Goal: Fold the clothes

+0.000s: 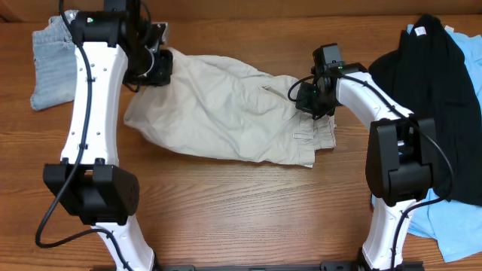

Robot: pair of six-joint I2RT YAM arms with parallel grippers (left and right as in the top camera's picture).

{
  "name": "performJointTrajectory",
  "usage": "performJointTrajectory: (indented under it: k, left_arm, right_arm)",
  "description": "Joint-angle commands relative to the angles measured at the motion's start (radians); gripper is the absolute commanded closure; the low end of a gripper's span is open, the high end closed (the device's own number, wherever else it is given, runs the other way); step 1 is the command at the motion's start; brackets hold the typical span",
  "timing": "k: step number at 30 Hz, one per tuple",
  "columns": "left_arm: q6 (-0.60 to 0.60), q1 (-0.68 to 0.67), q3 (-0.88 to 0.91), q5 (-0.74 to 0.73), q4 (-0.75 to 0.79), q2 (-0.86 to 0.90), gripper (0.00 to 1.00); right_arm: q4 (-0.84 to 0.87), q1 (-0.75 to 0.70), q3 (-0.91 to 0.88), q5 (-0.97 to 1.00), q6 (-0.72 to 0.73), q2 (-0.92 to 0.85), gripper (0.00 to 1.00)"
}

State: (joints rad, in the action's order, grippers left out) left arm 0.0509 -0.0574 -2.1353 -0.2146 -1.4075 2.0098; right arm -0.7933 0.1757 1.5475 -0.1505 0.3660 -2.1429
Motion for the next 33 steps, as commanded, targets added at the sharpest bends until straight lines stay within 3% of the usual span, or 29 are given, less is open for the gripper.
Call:
performJointTrajectory:
  k: [1,20,27,33]
  left_arm:
    - [-0.019,-0.071,-0.027,0.012,0.035,-0.009,0.96]
    - [-0.352,-0.521,-0.027,0.012,0.362,0.241,0.96]
    - [-0.433,-0.571,-0.027,0.016,0.414,0.281,0.96]
    - [-0.433,-0.571,-0.027,0.015,0.422,0.283,0.96]
  right_arm:
    - [-0.015,-0.008,-0.012,-0.005,0.005,-0.029,0.96]
    - [-0.027,-0.009,-0.012,-0.010,0.005,-0.029,0.96]
    - [-0.028,-0.025,-0.004,-0.065,0.005,-0.027,0.96]
    - [-0.076,-0.085,0.081,-0.179,0.005,0.055,0.96]
